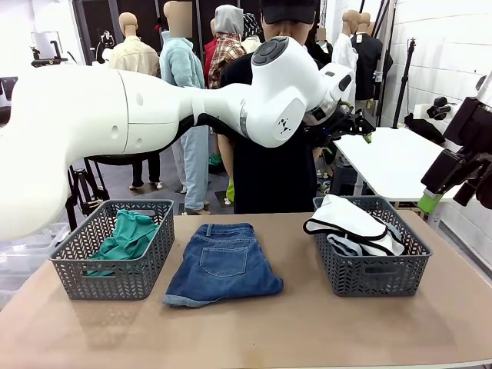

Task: Sort the tops and bottoms.
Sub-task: Lift clothes from the center of the table with your right hand.

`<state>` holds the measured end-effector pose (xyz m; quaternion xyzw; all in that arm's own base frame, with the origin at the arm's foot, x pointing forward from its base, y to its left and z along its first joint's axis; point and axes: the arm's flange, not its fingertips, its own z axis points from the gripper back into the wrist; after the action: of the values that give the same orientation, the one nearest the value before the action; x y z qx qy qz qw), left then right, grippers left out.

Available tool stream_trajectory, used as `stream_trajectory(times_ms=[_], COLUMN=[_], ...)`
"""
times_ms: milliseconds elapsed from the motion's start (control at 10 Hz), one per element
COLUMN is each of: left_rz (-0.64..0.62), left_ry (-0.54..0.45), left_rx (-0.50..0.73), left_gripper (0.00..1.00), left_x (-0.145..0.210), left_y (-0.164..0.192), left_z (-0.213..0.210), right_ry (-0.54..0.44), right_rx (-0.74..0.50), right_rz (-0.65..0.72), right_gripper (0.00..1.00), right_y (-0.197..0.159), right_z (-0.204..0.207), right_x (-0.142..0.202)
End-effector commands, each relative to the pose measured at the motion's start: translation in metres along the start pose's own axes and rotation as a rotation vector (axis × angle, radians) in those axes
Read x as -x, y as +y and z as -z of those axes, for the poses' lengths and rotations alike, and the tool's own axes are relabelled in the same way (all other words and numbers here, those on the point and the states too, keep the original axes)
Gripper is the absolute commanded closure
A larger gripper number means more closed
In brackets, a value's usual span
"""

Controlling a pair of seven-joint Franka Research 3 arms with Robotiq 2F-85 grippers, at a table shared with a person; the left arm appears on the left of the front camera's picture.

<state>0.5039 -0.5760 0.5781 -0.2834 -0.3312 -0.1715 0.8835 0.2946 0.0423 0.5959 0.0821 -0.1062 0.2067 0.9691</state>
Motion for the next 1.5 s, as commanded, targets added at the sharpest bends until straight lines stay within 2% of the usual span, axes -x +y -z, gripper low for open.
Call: stream_trajectory(times_ms=[0,200,300,400,500,600,700,800,900,1000,1100,1200,1400], left_rz=[-0.009,0.000,0.076,0.239,0.300,0.315,0.297,0.235,0.149,0.094,0.028,0.166,0.166], left_ry=[-0.022,0.000,0.019,0.081,0.183,0.260,0.288,0.264,0.209,0.163,0.072,0.222,0.222], left_rx=[-0.017,0.000,-0.061,-0.216,-0.289,-0.348,-0.405,-0.525,-0.575,-0.601,-0.711,-0.584,-0.584], left_gripper=[0.00,0.00,0.00,0.00,0.00,0.00,0.00,0.00,0.00,0.00,0.00,0.00,0.00], left_x=[0.002,0.000,0.011,0.021,0.029,0.036,0.042,0.049,0.058,0.067,0.062,0.044,0.044], left_y=[-0.002,0.000,-0.012,-0.010,-0.003,0.007,0.014,0.027,0.044,0.054,0.057,0.039,0.039], left_z=[-0.002,0.000,-0.028,-0.073,-0.110,-0.147,-0.180,-0.214,-0.240,-0.253,-0.248,-0.252,-0.252], right_ry=[-0.001,-0.001,-0.001,-0.001,-0.001,-0.001,-0.001,-0.001,-0.001,-0.001,-0.001,-0.001,-0.001], right_rx=[-0.007,-0.007,-0.007,-0.007,-0.007,-0.007,-0.007,-0.007,-0.007,-0.007,-0.007,-0.007,-0.007], right_rz=[0.002,0.002,0.002,0.002,0.002,0.002,0.002,0.002,0.002,0.002,0.002,0.002,0.002], right_gripper=[0.00,0.00,0.00,0.00,0.00,0.00,0.00,0.00,0.00,0.00,0.00,0.00,0.00], right_y=[0.000,0.000,0.000,0.000,0.000,0.000,0.000,0.000,0.000,0.000,0.000,0.000,0.000], right_z=[-0.001,-0.001,-0.001,-0.001,-0.001,-0.001,-0.001,-0.001,-0.001,-0.001,-0.001,-0.001,-0.001], right_x=[-0.003,-0.003,-0.003,-0.003,-0.003,-0.003,-0.003,-0.003,-0.003,-0.003,-0.003,-0.003,-0.003])
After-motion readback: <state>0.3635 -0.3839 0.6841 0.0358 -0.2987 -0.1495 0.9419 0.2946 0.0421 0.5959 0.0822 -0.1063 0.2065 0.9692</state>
